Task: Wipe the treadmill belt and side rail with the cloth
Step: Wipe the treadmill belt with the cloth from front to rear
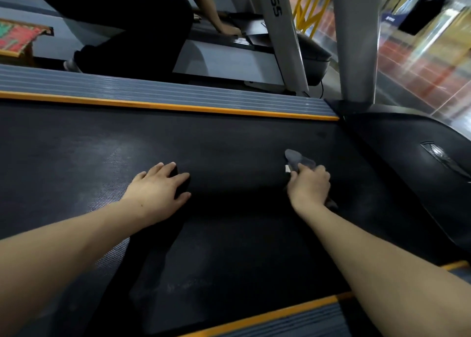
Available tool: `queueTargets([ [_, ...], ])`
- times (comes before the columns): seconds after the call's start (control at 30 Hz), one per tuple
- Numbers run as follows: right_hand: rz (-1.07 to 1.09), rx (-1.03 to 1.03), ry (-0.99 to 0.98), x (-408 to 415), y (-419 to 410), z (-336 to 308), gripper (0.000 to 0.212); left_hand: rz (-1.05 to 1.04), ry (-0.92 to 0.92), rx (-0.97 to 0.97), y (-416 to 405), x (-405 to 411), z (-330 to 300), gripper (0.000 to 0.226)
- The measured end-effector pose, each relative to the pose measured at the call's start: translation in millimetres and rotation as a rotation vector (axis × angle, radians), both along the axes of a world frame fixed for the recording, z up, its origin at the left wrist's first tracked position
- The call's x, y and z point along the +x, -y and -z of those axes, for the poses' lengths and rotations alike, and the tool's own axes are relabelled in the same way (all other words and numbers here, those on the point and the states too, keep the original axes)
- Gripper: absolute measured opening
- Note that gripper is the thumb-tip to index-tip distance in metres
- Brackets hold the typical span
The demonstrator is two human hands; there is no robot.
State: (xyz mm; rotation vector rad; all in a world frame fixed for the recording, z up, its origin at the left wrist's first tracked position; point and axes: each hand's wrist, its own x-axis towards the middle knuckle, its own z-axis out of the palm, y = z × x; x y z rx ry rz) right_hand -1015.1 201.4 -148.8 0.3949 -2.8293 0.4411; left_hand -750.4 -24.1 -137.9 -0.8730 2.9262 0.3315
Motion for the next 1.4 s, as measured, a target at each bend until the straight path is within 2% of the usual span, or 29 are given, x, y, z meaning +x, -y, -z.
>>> queueTargets([
  [0.1,-0.131,-0.057,0.018,60,52,2,0.030,0.011,0.014,0.024,3,0,-3,0.064],
  [0.2,-0.473,-0.045,-0.049,124,90,14,0.032,0.012,0.001,0.024,4,4,1,0.068],
  [0.3,-0.703,-0.024,-0.083,112,81,8,0.035,-0.001,-0.009,0.019,2,4,0,0.066],
  [0.37,-0.662,0.063,-0.148,70,50,9,0.034,0.006,-0.028,-0.010,-2,2,-3,0.064],
  [0.47,-0.294,0.055,-0.128,-3,-16,8,0.035,0.021,-0.053,-0.032,-12,-1,-4,0.060],
  [0.53,-0.060,0.025,-0.061,-19,-41,7,0.038,0.002,-0.057,-0.015,-18,-2,-3,0.061],
  [0.6,0.011,0.039,-0.018,-6,-31,9,0.038,-0.009,-0.044,0.007,-18,-4,-2,0.063],
  [0.7,-0.110,-0.012,0.003,51,19,7,0.032,-0.008,-0.025,0.018,-15,-1,-4,0.064],
  [0.83,-0.434,-0.055,-0.004,139,78,14,0.036,-0.018,-0.019,-0.024,-18,10,-8,0.061],
  [0.93,-0.622,-0.035,-0.008,125,67,10,0.037,-0.005,-0.010,-0.040,-20,18,-8,0.059],
  [1.0,-0.569,0.020,-0.080,87,34,12,0.033,-0.007,-0.012,-0.016,-20,19,-7,0.060],
  [1.13,-0.070,0.009,-0.006,21,-34,6,0.037,-0.005,-0.011,0.015,-23,18,-4,0.061],
  [1.2,0.050,0.000,0.033,28,-29,7,0.035,-0.002,-0.003,0.023,-23,18,-2,0.062],
  [1.27,0.014,-0.028,0.024,60,3,10,0.030,0.009,0.022,0.011,-22,18,-4,0.062],
  [1.4,-0.364,-0.047,-0.023,140,72,16,0.031,0.069,0.090,-0.056,-26,22,-14,0.060],
])
